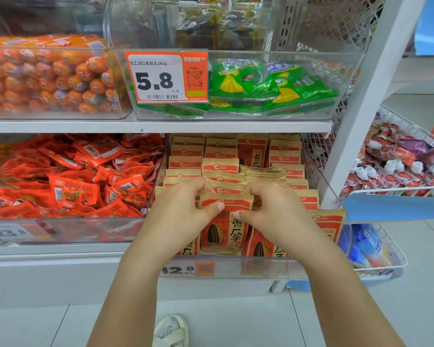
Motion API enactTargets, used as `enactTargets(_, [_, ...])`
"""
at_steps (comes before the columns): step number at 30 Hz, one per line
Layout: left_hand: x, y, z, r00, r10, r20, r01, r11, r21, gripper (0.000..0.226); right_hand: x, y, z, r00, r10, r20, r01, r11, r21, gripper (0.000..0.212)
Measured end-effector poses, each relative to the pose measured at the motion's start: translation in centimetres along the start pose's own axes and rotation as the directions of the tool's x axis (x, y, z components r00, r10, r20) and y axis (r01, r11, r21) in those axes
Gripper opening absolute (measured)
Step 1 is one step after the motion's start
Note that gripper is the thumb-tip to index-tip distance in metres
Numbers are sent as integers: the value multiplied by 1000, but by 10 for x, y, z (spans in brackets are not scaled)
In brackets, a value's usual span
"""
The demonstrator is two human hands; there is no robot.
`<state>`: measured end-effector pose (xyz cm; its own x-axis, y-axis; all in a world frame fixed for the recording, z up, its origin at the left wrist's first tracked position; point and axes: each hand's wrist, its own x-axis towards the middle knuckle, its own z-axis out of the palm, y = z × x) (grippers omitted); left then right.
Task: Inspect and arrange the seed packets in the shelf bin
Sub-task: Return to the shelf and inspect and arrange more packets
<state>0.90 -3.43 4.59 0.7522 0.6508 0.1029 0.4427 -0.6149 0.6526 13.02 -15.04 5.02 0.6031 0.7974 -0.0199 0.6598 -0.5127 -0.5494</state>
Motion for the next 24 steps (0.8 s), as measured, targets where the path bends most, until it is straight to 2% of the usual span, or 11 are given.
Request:
enactTargets(2, [-1,2,3,1000,-3,13,1,995,103,9,2,0,2,1000,7,-18,-7,1000,-11,12])
enactTargets(4, [-1,5,6,1000,7,1,-7,970,242,7,2,1,3,999,8,-40,-8,1000,-6,16])
enactTargets(7, [0,6,12,998,52,-26,-39,935,352,16,2,0,4,998,8,-56,-8,1000,-14,17])
enactTargets(16, [6,3,10,999,21,-42,0,896,445,21,6,-4,9,996,-19,-89,8,992,-124,17])
enactTargets(21, [5,2,10,998,-34,-54,53,904,424,20,10,-5,10,995,-6,-103,-4,995,-98,13])
enactTargets(24, [4,1,10,999,-32,-14,34,913,406,19,9,-4,6,997,2,-76,-12,991,-136,14])
